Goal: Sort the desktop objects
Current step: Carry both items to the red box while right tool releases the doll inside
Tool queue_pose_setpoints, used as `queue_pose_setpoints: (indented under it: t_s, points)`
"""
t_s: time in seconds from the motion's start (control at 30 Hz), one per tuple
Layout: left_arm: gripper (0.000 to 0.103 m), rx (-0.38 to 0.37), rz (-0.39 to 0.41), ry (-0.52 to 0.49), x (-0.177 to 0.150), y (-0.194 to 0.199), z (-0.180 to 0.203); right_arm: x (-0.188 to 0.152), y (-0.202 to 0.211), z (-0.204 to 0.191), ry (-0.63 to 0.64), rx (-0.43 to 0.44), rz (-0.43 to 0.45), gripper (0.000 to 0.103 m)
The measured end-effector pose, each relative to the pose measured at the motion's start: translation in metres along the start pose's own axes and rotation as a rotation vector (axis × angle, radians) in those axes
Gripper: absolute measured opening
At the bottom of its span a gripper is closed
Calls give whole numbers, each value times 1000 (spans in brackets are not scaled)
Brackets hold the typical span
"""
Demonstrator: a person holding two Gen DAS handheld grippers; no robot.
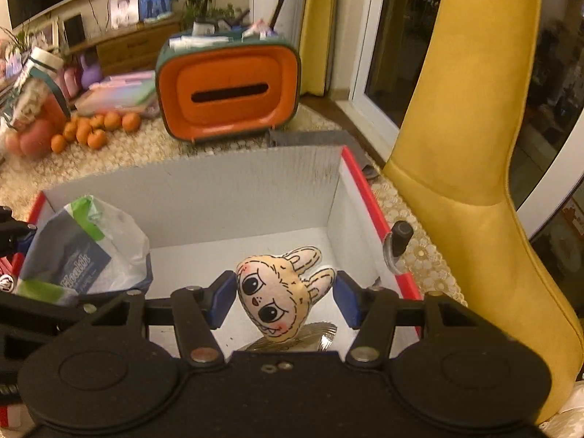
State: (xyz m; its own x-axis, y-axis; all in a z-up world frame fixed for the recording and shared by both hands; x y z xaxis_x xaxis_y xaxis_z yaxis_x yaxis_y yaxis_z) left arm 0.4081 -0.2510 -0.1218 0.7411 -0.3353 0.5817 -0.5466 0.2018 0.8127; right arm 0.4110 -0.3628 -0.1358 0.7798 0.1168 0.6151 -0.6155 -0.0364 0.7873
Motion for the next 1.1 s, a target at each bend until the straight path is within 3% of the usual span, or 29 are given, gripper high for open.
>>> queue_pose_setpoints:
  t_s: [0.33,0.77,1.1]
  points:
    - [59,27,-55,-31,-2,-25,0,0,-24,-1,74,-42,-85,58]
    - [62,25,-131,-5,-14,-44,-9,-6,-34,-11,97,14,-134,60]
    - [69,11,-80,-11,-12,-27,-5,-8,-27,-12,82,38,-117,72]
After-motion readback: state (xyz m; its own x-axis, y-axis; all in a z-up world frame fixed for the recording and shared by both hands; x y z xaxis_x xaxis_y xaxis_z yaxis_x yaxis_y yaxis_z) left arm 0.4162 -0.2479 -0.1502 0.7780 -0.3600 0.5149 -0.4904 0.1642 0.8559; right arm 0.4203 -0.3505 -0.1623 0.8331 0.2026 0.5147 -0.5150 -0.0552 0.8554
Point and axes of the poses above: each gripper's, at about its wrist camera, not at the fingertips, and y roughly against the way its jaws point, z to its right, x to its top, the point moved 8 cm from there along -y, roughly the way its jaws point, and after that the axes turned 2 degrees about z, right-handed, at the moved point
